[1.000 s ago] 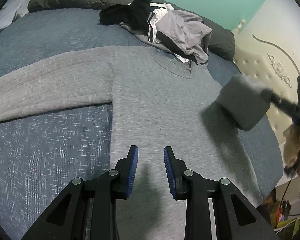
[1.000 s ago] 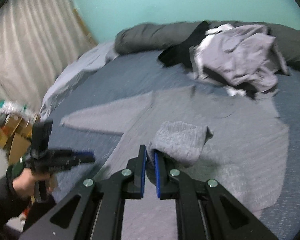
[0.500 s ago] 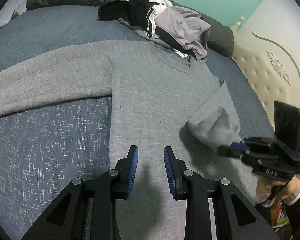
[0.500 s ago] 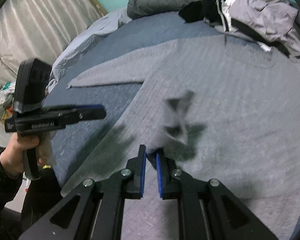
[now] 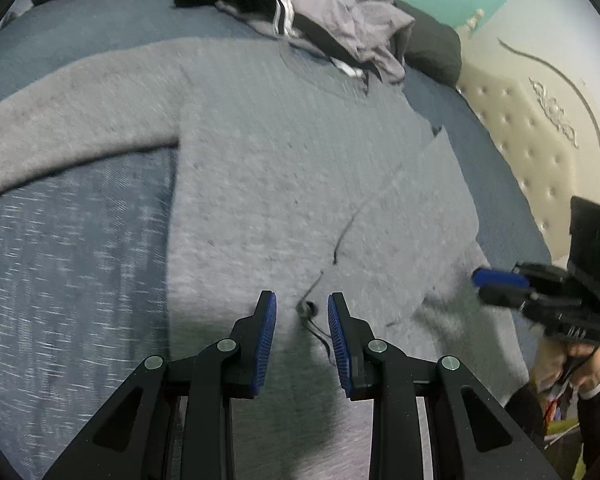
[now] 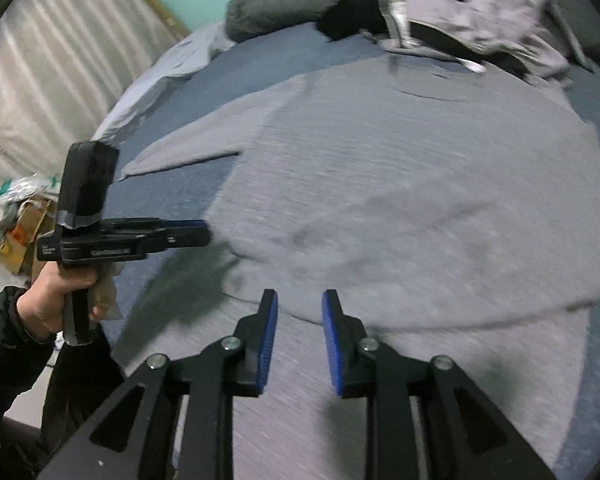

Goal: Fold clothes
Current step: 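Move the left tool to the side edge of the sweatshirt body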

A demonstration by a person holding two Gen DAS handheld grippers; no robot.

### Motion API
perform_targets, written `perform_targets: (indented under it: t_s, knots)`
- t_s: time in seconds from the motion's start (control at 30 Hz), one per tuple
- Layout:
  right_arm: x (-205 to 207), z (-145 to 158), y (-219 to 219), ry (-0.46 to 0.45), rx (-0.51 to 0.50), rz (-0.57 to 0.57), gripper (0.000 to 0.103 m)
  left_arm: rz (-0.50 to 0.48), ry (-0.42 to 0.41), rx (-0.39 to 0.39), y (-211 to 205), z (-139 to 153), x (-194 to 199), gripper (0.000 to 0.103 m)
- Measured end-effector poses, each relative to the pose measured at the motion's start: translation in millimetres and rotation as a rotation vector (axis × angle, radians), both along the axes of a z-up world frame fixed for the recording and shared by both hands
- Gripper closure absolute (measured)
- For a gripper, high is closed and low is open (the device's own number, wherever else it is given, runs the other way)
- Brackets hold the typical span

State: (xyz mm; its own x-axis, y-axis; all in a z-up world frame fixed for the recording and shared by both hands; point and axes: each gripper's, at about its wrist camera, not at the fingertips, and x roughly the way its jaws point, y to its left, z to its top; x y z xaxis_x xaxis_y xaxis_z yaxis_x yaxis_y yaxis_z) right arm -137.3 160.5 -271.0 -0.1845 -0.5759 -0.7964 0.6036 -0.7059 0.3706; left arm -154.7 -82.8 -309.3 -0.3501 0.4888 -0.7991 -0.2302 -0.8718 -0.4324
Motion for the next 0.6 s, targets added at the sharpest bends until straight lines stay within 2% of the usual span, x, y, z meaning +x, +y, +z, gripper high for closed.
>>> perform_targets:
  t_s: [0.07, 0.17, 0.27, 0.6]
  knots:
    - [-4, -1, 16, -0.004, 0.019, -0.028, 0.079, -0.021, -0.006, -0.001, 7, -5, -1, 0.072]
    - [-9, -3, 42, -0.005, 0.031, -0.076, 0.079, -0.036, -0.013, -0.004, 15, -12, -3, 0.059]
    - [-11, -5, 67, -0.016, 0.029, -0.119, 0.079, -0.041, -0.020, -0.008, 22, -18, -5, 0.055]
    - [-15, -9, 105, -0.021, 0.031, -0.183, 0.079, -0.060, -0.035, -0.049, 37, -29, -9, 0.054]
